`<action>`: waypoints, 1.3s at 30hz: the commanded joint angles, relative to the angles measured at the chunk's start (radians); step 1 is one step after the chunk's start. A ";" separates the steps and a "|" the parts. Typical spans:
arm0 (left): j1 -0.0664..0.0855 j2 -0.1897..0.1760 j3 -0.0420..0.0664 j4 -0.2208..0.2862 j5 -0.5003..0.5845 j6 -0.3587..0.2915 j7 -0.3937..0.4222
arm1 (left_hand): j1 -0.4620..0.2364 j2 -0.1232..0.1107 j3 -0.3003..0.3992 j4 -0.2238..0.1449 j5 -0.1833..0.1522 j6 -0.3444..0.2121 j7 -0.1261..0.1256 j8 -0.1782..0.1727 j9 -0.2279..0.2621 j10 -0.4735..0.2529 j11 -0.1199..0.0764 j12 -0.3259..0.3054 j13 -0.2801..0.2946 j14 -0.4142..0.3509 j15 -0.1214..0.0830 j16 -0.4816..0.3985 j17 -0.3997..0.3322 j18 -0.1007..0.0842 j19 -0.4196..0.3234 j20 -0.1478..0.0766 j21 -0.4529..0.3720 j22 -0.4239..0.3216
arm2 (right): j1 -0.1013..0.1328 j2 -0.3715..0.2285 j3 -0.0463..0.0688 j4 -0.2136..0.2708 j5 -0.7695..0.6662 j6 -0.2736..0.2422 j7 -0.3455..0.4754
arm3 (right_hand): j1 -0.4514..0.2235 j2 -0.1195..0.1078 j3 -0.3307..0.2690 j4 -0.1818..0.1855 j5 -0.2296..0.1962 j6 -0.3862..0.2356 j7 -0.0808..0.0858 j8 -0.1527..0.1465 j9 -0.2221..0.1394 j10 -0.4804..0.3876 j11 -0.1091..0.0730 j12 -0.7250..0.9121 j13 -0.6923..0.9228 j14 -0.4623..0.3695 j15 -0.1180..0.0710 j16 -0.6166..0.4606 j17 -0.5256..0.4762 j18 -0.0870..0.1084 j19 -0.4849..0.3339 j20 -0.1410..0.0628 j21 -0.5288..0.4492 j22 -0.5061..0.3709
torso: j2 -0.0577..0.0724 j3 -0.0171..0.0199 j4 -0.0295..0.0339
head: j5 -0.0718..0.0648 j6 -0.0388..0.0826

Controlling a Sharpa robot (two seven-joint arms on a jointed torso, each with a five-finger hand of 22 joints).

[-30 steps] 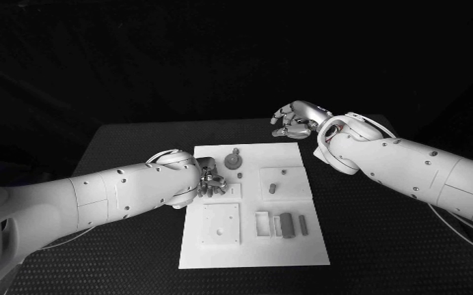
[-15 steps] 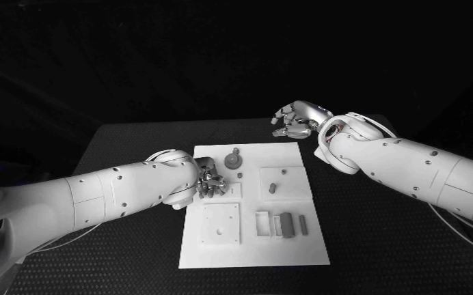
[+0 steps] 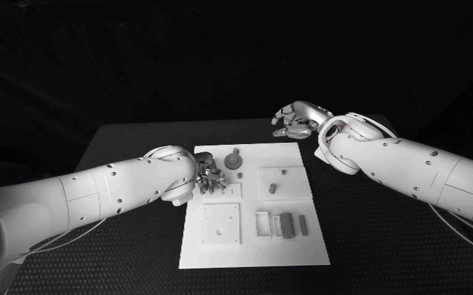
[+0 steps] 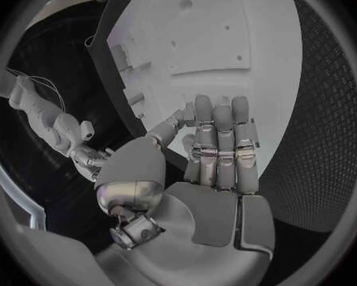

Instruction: Assemble the parts on the task board

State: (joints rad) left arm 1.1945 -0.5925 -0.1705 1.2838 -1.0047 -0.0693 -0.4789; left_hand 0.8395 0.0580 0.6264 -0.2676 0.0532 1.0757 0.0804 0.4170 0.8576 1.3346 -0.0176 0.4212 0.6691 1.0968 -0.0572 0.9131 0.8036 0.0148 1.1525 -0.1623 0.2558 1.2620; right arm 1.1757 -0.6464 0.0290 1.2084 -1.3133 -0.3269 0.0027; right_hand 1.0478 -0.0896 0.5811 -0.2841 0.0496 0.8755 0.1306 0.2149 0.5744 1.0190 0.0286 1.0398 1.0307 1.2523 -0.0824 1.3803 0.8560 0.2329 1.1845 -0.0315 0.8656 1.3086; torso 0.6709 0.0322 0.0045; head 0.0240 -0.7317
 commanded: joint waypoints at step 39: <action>-0.022 0.042 -0.002 -0.021 -0.194 0.046 -0.026 | -0.030 0.028 -0.019 0.006 -0.005 0.058 -0.048 -0.009 0.003 -0.025 -0.006 0.000 0.000 -0.016 0.002 0.013 -0.007 0.003 -0.006 0.009 -0.011 0.008 | 0.000 0.002 0.000 0.000 0.002 0.016 0.001 | -0.012 -0.002 -0.005 0.003 0.001 0.006 0.015 -0.007 -0.002 -0.001 0.003 0.007 -0.002 0.000 0.004 -0.005 0.001 0.029 -0.001 -0.003 -0.004 0.015 | 0.000 -0.0011 0.0004 | 0.009 -0.013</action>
State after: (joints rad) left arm 1.1763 -0.5529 -0.1711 1.2620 -1.1649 -0.0463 -0.4979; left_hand 0.8102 0.0789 0.6119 -0.2619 0.0490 1.0770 0.0818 0.4092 0.8594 1.3345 -0.0176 0.4211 0.6693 1.0860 -0.0534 0.9210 0.7976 0.0149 1.1489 -0.1589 0.2486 1.2685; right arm 1.1757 -0.6451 0.0290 1.2083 -1.3120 -0.3217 0.0013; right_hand 1.0439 -0.0936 0.5811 -0.2841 0.0496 0.8751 0.1310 0.2149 0.5736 1.0189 0.0286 1.0398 1.0299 1.2522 -0.0824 1.3804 0.8560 0.2328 1.1844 -0.0313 0.8656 1.3087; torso 0.6712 0.0317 0.0045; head 0.0344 -0.7432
